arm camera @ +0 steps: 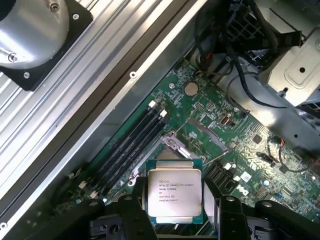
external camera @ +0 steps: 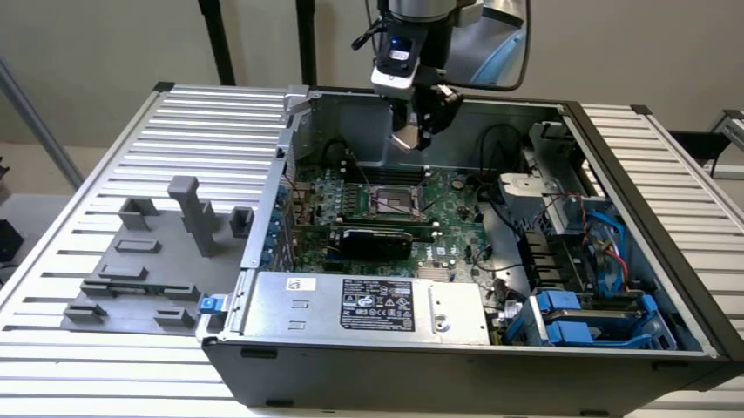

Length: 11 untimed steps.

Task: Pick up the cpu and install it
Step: 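Place the cpu into insertion slot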

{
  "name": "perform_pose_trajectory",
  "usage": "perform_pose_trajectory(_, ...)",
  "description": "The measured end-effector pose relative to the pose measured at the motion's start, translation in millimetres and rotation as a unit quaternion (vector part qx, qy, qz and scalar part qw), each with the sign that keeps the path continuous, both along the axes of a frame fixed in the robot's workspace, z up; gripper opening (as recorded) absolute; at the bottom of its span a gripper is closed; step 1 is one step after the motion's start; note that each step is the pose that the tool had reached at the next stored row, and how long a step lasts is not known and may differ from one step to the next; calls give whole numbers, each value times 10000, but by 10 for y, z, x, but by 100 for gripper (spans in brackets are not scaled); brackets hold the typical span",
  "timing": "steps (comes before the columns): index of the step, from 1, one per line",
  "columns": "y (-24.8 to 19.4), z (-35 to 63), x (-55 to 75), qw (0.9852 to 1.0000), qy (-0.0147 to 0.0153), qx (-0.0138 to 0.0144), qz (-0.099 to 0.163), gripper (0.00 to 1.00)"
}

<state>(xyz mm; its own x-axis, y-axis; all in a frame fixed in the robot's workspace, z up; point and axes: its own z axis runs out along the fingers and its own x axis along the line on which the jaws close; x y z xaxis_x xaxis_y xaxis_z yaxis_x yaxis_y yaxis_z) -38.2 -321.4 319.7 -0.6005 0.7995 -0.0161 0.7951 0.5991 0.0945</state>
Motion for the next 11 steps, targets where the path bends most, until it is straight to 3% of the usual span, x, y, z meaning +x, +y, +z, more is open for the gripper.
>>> perform_pose_trajectory(6, 0, -14, 0, 9985, 0, 0, -547, 55)
perform_pose_trajectory(11, 0, -25, 0, 9950, 0, 0, -998, 55)
